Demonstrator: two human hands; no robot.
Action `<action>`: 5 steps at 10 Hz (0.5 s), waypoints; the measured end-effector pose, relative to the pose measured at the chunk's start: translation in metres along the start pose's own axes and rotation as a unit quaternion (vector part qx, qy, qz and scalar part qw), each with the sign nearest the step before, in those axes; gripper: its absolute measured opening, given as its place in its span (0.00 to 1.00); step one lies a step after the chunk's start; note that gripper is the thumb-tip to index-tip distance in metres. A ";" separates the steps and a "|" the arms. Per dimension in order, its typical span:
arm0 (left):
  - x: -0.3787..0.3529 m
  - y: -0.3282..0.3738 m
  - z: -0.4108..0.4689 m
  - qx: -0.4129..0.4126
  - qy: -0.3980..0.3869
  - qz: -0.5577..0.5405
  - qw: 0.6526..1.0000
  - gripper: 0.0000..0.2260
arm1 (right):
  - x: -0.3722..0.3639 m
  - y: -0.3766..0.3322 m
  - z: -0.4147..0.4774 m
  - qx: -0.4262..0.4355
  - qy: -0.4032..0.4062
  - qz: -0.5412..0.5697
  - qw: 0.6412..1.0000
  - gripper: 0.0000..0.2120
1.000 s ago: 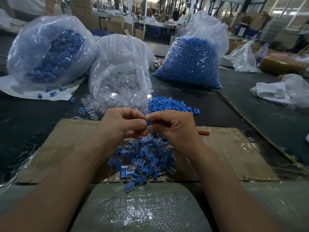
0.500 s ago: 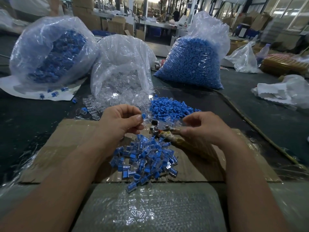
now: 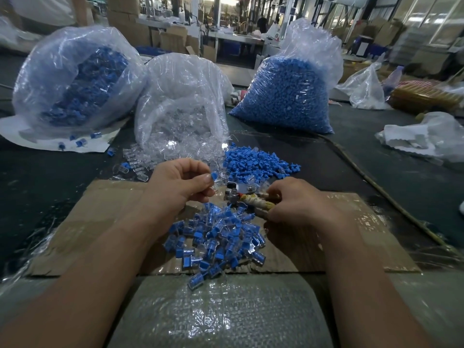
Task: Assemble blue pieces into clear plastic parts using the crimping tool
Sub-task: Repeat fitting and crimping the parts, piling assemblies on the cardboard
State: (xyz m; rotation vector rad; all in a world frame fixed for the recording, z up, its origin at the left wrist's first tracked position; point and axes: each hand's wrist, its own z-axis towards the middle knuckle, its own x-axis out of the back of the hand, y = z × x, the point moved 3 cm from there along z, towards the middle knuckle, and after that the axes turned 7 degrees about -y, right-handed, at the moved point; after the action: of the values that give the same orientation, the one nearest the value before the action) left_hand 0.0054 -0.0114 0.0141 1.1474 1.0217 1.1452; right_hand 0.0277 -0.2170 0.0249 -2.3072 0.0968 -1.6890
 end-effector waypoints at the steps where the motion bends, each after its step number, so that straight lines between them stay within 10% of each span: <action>1: 0.000 0.000 0.000 -0.002 0.002 0.001 1.000 0.06 | -0.002 -0.005 0.003 -0.013 0.009 -0.026 1.000 0.08; 5: 0.000 0.000 0.001 -0.002 -0.002 -0.003 1.000 0.06 | -0.002 -0.004 0.006 -0.041 0.049 -0.031 0.997 0.06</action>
State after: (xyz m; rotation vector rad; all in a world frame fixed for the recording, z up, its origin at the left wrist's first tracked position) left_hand 0.0059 -0.0119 0.0144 1.1423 1.0179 1.1398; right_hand 0.0321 -0.2117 0.0221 -2.3070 0.1178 -1.8620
